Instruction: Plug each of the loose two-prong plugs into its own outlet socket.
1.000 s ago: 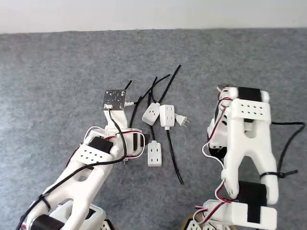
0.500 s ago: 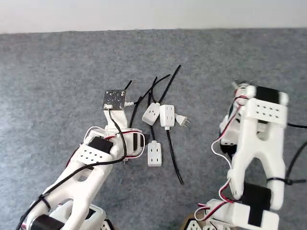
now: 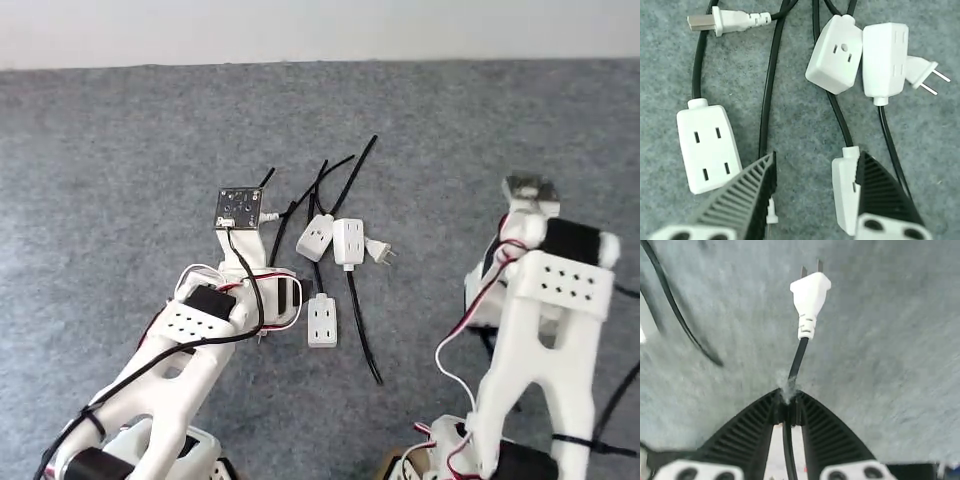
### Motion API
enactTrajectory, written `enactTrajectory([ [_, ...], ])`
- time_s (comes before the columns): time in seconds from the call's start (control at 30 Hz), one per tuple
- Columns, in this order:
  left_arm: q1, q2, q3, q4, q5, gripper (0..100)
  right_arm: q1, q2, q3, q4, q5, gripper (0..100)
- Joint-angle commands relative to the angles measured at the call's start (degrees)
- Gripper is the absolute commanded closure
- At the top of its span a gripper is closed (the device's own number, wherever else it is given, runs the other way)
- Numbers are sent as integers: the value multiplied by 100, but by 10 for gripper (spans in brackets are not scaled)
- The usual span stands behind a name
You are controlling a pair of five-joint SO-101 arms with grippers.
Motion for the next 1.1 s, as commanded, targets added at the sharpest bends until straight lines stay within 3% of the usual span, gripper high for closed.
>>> enactTrajectory([
  [0.0, -26, -123, -48, -114, -44, 752, -48, 321, 264, 268, -9, 991],
  [0.2, -26, -123, -40, -105, -44, 752, -75, 1640, -466, 259, -18, 991],
  [0.4, -26, -123, -40, -105, -44, 752, -84, 3143, -2497, 259, -378, 991],
  [0.83, -18, -123, -40, -105, -44, 752, -637, 4998, -5090, 251, -668, 991],
  [1.07, -18, -123, -40, -105, -44, 752, -497, 5974, -6796, 251, -677, 991],
])
